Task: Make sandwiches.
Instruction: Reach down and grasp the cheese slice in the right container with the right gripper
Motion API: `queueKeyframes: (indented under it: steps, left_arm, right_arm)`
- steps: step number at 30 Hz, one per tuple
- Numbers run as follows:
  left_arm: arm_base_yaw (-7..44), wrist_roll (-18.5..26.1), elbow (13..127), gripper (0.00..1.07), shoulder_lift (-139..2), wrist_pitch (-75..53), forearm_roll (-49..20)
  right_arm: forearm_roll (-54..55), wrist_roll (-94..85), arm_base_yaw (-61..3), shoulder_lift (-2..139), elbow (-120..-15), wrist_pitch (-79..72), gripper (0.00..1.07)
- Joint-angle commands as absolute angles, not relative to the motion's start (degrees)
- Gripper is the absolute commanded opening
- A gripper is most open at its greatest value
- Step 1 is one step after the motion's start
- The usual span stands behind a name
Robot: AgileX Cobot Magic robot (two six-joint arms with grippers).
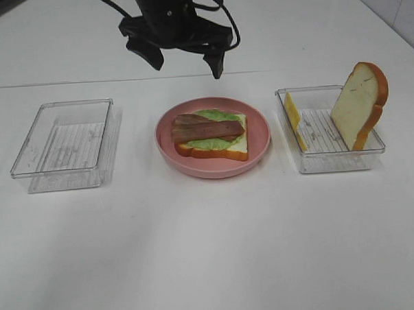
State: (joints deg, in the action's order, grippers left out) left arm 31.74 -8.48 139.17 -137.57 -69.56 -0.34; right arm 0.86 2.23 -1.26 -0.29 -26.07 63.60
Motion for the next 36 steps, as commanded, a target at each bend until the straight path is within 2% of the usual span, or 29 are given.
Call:
queueKeyframes:
  steps: [1, 2, 3, 4, 5, 8, 9, 10, 11, 12, 15, 19, 21, 22, 24, 25, 26, 28, 29, 30, 32, 33, 34, 36]
  left_arm:
    - [28.53, -5.10, 139.63, 1.01, -134.24, -75.57, 0.00]
    - [25.15, -4.18, 139.46, 1.01, -133.16, -75.57, 0.00]
    - [25.15, -4.18, 139.46, 1.01, -133.16, -75.57, 0.00]
    - [21.20, -4.13, 138.77, 1.00, -132.07, -75.57, 0.57]
    - [21.20, -4.13, 138.77, 1.00, -132.07, -75.57, 0.57]
    - [12.49, -2.81, 135.22, 1.00, -129.37, -75.57, 0.00]
    - [12.49, -2.81, 135.22, 1.00, -129.37, -75.57, 0.00]
    - [8.88, -2.81, 132.64, 1.00, -127.77, -75.57, 0.00]
    - [8.88, -2.81, 132.64, 1.00, -127.77, -75.57, 0.00]
    - [6.30, -2.81, 130.00, 1.00, -126.05, -75.57, 0.00]
    - [3.55, -2.58, 125.08, 1.00, -123.01, -75.57, 0.00]
    - [2.18, -2.35, 118.89, 1.00, -118.37, -75.46, 0.00]
    - [2.06, -1.66, 111.21, 1.00, -112.59, -74.83, 1.78]
    - [2.06, -1.66, 111.21, 1.00, -112.59, -74.83, 1.78]
    - [2.41, -1.55, 101.47, 0.99, -104.85, -71.39, 1.89]
    - [2.41, -1.55, 101.47, 0.99, -104.85, -71.39, 1.89]
    - [2.69, -1.66, 93.45, 0.98, -98.09, -68.12, 1.78]
    - [2.98, -1.78, 90.13, 0.98, -95.11, -66.86, 1.78]
    - [3.04, -1.78, 81.65, 0.98, -87.43, -63.88, 1.32]
    - [3.04, -1.78, 81.65, 0.98, -87.43, -63.88, 1.32]
    - [3.04, -1.72, 70.02, 0.98, -75.57, -60.56, 0.74]
    - [3.04, -1.72, 70.02, 0.98, -75.57, -60.56, 0.74]
    - [3.04, -1.72, 63.31, 0.98, -67.78, -58.84, 0.74]
    - [3.04, -1.78, 59.99, 0.98, -63.48, -58.10, 0.74]
  right_arm:
    - [0.97, 2.01, -1.03, -1.60, -25.90, 62.97, 0.98]
    - [0.97, 2.01, -1.03, -1.60, -25.90, 62.97, 0.98]
    - [0.97, 2.01, -1.03, -1.60, -25.90, 62.97, 0.98]
    - [0.97, 2.01, -1.03, -1.60, -25.90, 62.97, 0.98]
    - [0.97, 2.01, -1.03, -1.60, -25.90, 62.97, 0.98]
    - [0.97, 2.01, -1.03, -1.60, -25.90, 62.97, 0.98]
    - [0.97, 2.01, -1.03, -1.60, -25.90, 62.97, 0.98]
    - [0.97, 2.01, -1.03, -1.60, -25.90, 62.97, 0.98]
    - [0.97, 2.01, -1.03, -1.60, -25.90, 62.97, 0.98]
    - [0.97, 2.01, -1.03, -1.60, -25.90, 62.97, 0.98]
    - [0.97, 2.01, -1.03, -1.60, -25.90, 62.97, 0.98]
    - [0.97, 2.01, -1.03, -1.60, -25.90, 62.97, 0.98]
    - [0.97, 2.01, -1.03, -1.60, -25.90, 62.97, 0.98]
    - [0.97, 2.01, -1.03, -1.60, -25.90, 62.97, 0.98]
    - [0.97, 2.01, -1.03, -1.60, -25.90, 62.97, 0.98]
    - [0.97, 2.01, -1.03, -1.60, -25.90, 62.97, 0.98]
    - [0.97, 2.01, -1.03, -1.60, -25.90, 62.97, 0.98]
    - [0.97, 2.01, -1.03, -1.60, -25.90, 62.97, 0.98]
    - [0.97, 2.01, -1.03, -1.60, -25.90, 62.97, 0.98]
    - [0.97, 2.01, -1.03, -1.60, -25.90, 62.97, 0.98]
    - [0.97, 2.01, -1.03, -1.60, -25.90, 62.97, 0.98]
    - [0.97, 2.01, -1.03, -1.60, -25.90, 62.97, 0.98]
    - [0.97, 2.01, -1.03, -1.60, -25.90, 62.97, 0.98]
    - [0.97, 2.01, -1.03, -1.60, -25.90, 62.97, 0.98]
